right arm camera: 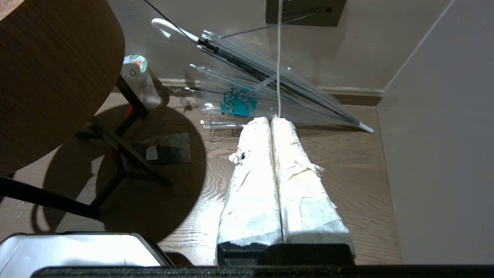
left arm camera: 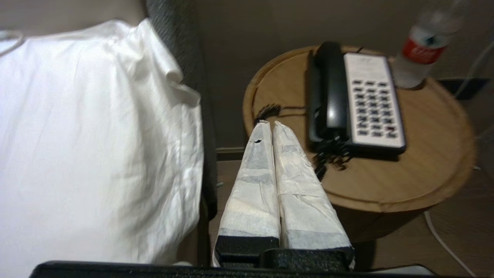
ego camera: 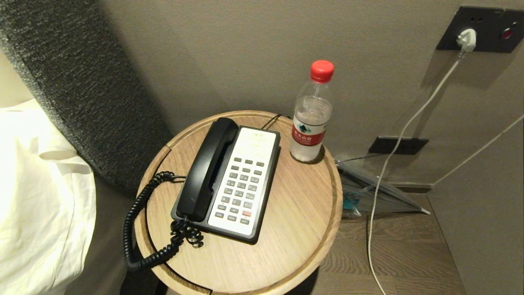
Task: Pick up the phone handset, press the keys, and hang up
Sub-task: Pick up the desk phone handset
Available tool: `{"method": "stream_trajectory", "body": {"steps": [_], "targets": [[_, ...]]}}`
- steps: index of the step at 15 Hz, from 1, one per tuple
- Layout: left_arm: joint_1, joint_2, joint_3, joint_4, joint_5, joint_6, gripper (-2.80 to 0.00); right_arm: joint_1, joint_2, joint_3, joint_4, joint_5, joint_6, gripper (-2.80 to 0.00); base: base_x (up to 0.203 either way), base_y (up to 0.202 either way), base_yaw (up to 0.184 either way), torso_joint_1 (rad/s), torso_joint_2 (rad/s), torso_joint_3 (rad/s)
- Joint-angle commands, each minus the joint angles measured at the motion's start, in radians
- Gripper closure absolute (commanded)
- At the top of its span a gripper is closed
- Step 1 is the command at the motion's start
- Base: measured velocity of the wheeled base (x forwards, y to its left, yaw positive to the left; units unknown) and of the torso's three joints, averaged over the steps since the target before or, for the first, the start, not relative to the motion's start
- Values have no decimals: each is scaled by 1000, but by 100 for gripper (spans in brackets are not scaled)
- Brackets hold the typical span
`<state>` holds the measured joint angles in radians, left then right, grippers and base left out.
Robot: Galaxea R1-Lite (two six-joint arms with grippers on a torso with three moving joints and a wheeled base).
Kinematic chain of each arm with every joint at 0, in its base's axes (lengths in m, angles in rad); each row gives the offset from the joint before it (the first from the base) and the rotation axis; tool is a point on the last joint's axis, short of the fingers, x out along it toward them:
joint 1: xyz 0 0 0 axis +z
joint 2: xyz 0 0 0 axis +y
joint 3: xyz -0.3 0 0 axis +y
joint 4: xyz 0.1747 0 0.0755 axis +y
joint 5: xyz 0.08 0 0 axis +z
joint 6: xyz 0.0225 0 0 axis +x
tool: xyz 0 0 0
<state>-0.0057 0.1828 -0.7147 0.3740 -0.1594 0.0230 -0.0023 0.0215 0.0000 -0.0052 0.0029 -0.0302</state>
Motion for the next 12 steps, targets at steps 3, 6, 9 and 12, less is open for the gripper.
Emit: {"method": "stream_trajectory", "body": {"steps": [3, 6, 9, 12], "targets": [[1, 378, -379, 98, -114, -25, 0, 1, 0, 2, -1, 2, 0, 0, 0, 0, 0, 0, 0, 0], [2, 596, -577, 187, -195, -40, 0, 0, 0, 2, -1, 2, 0, 0, 0, 0, 0, 0, 0, 0], [-5, 697, -613, 236, -252, -46, 0, -1, -1, 2, -1, 1, 0, 0, 0, 0, 0, 0, 0, 0], [-48, 738, -617, 269, -261, -40, 0, 1, 0, 2, -1, 1, 0, 0, 0, 0, 0, 0, 0, 0]]}}
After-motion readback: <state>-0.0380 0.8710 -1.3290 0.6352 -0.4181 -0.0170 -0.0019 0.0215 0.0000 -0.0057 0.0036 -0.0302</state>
